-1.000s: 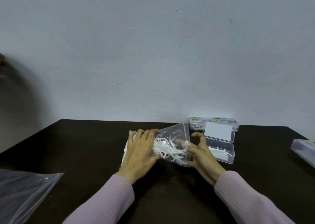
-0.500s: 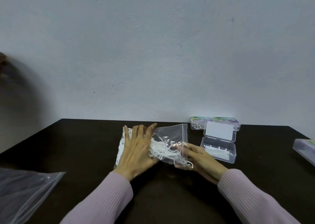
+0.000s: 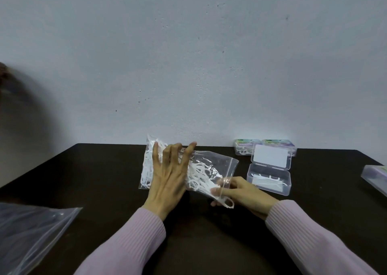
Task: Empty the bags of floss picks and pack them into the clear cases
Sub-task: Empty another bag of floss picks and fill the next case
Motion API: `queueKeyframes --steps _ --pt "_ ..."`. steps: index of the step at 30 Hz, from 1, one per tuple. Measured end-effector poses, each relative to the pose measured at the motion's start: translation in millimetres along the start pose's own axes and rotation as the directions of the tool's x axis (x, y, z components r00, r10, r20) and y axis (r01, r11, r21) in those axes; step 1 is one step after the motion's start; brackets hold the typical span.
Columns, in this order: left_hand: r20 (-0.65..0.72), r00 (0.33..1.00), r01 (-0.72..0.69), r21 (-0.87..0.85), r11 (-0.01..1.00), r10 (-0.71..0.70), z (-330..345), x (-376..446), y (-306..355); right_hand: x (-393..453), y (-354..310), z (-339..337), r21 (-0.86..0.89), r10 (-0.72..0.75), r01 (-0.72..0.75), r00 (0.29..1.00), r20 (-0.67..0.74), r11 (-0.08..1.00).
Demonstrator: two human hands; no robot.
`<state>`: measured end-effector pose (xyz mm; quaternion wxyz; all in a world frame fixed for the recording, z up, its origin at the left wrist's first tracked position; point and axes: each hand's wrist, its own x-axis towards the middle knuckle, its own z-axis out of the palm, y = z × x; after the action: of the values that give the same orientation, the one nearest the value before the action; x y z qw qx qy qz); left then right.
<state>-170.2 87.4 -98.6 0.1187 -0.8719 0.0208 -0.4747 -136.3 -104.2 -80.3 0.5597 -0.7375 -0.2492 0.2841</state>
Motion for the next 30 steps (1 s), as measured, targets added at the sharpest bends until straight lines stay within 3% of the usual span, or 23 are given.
queueKeyframes --steps 4,8,13,20,30 --pt "-0.019 1.0 0.018 0.021 1.0 -0.017 1 -1 -6 0 2 -3 0.051 -0.009 0.008 1.0 0.022 0.999" --pt "-0.04 0.998 0.051 0.024 0.998 -0.05 2 -1 -8 -4 2 -8 -0.069 -0.065 0.065 0.998 0.015 0.995" --pt "-0.064 0.994 0.09 0.034 0.995 -0.088 3 -2 -14 -1 10 -18 -0.148 -0.125 0.11 0.987 -0.098 0.983" --pt "-0.002 0.982 0.187 0.005 0.982 -0.187 3 -4 -19 -1 14 -29 -0.419 -0.231 0.107 0.939 -0.257 0.902" --pt "0.014 0.971 0.241 -0.047 0.969 -0.24 2 -2 -18 -6 16 -38 -0.473 -0.246 0.033 0.885 -0.395 0.88"
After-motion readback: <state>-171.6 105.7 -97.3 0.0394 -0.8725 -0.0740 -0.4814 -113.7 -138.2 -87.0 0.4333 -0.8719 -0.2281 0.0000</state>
